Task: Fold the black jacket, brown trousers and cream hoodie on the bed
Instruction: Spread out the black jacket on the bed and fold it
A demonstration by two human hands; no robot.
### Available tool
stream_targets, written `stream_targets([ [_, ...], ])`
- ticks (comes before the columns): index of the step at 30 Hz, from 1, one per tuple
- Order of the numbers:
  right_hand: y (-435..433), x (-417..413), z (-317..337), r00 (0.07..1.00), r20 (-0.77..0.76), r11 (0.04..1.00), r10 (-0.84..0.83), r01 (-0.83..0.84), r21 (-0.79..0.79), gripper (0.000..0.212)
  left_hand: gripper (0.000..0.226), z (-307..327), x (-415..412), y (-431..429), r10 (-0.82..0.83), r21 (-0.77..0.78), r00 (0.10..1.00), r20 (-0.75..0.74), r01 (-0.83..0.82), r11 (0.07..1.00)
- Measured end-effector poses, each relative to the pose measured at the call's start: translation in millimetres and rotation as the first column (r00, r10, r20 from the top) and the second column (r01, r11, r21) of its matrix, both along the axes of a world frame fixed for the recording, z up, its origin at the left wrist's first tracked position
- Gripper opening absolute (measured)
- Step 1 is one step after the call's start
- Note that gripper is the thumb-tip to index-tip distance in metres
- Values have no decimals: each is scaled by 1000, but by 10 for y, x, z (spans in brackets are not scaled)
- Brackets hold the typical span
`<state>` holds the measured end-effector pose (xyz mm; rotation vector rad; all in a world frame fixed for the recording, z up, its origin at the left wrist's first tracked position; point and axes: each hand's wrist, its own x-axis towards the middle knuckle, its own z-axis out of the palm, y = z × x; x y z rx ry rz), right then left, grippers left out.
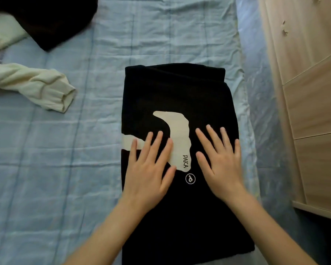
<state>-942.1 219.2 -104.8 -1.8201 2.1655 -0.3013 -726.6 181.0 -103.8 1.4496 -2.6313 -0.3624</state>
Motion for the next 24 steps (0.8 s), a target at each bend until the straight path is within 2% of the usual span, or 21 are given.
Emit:
stream_targets([
  [4,311,7,-317,981,-156,992,114,-105,68,58,64,-356,42,312,-44,13,990,134,43,999],
  [9,286,31,-343,978,-189,995,93,-87,38,59,65,-270,-7,259,-56,42,975,213,49,998],
  [14,699,16,-294,981,-178,995,75,-85,-54,59,64,-136,237,838,-23,21,996,88,21,1000],
  [17,984,-41,-415,973,-180,989,147,-151,-8,60,64,-255,387,1120,-73,41,987,141,68,997],
  [20,971,-15,-362,983,-125,990,137,-135,29,59,65,-255,371,1092,-75,76,982,176,63,995],
  [22,953,-23,-261,986,-78,989,147,-145,36,58,64,-184,377,1119,-76,129,991,108,62,990],
  [24,813,-139,-110,989,36,990,143,-143,3,56,60,-83,421,1006,-88,142,996,-26,91,986],
])
